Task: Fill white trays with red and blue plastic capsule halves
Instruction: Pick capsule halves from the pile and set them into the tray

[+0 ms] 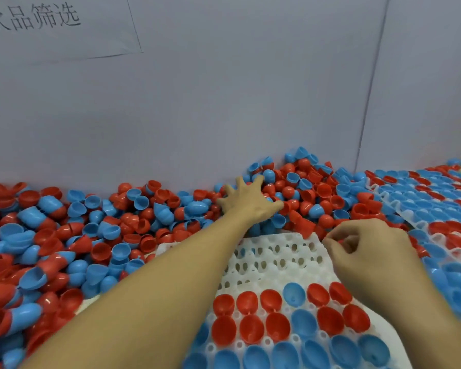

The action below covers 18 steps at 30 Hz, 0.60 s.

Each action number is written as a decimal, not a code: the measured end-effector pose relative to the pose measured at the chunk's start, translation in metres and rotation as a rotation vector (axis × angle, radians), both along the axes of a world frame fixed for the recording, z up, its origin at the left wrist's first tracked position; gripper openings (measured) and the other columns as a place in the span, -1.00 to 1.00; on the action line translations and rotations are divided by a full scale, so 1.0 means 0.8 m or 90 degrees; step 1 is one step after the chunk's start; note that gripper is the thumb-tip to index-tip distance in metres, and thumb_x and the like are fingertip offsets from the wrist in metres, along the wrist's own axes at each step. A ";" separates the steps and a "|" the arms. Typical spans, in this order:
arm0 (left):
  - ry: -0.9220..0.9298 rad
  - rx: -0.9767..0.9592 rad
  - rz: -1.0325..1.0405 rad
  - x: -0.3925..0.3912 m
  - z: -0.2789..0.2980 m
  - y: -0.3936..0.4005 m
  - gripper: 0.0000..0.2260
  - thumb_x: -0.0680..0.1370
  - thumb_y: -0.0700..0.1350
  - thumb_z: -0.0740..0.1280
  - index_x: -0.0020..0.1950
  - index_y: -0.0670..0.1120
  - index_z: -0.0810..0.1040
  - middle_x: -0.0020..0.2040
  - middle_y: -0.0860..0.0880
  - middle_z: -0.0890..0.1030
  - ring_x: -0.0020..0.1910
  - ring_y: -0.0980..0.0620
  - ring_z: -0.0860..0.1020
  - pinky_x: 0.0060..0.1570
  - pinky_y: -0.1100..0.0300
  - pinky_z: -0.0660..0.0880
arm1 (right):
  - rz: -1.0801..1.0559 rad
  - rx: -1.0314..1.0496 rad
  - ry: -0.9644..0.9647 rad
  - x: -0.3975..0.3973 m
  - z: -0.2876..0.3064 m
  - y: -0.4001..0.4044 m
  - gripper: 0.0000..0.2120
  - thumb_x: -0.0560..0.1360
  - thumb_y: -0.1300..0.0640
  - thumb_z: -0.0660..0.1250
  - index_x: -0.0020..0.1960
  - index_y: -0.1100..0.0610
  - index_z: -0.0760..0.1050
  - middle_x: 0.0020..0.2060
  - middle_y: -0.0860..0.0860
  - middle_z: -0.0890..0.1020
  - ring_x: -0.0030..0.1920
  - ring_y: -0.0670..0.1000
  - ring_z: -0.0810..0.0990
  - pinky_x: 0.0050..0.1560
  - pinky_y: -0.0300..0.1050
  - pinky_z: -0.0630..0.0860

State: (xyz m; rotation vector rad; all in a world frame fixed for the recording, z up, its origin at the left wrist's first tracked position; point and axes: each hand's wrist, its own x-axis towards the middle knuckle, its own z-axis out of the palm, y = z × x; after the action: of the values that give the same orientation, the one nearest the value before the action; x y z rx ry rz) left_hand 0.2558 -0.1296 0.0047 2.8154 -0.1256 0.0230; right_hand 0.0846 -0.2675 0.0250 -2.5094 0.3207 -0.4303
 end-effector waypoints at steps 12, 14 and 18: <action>0.052 -0.019 0.102 0.029 -0.019 -0.016 -0.20 0.48 0.19 0.44 0.59 0.23 0.05 0.47 -0.23 0.24 0.42 -0.35 0.25 0.28 -0.34 0.32 | 0.026 0.085 -0.083 0.005 -0.011 0.010 -0.88 0.52 0.08 0.41 -0.19 -0.07 0.63 -0.35 -0.16 0.61 -0.31 -0.13 0.58 -0.32 -0.16 0.55; 0.076 0.009 0.088 0.028 -0.014 -0.015 -0.20 0.50 0.12 0.43 0.60 0.24 0.01 0.47 -0.25 0.25 0.40 -0.35 0.30 0.27 -0.31 0.38 | 0.031 0.091 -0.081 0.005 -0.011 0.009 -0.86 0.51 0.08 0.41 -0.21 -0.08 0.63 -0.37 -0.17 0.61 -0.31 -0.14 0.58 -0.32 -0.18 0.53; 0.023 -0.039 0.070 0.033 -0.012 -0.001 -0.34 0.51 0.04 0.40 0.54 0.25 0.17 0.37 -0.17 0.40 0.30 -0.25 0.46 0.20 -0.22 0.50 | 0.040 0.096 -0.085 0.006 -0.011 0.011 -0.83 0.51 0.07 0.42 -0.25 -0.10 0.60 -0.38 -0.18 0.58 -0.32 -0.16 0.55 -0.38 -0.26 0.43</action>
State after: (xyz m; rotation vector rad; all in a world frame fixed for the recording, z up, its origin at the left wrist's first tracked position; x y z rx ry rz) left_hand 0.2822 -0.1301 -0.0049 2.7571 0.0377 0.0008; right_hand 0.0891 -0.2591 0.0158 -2.3234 0.2140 -0.5265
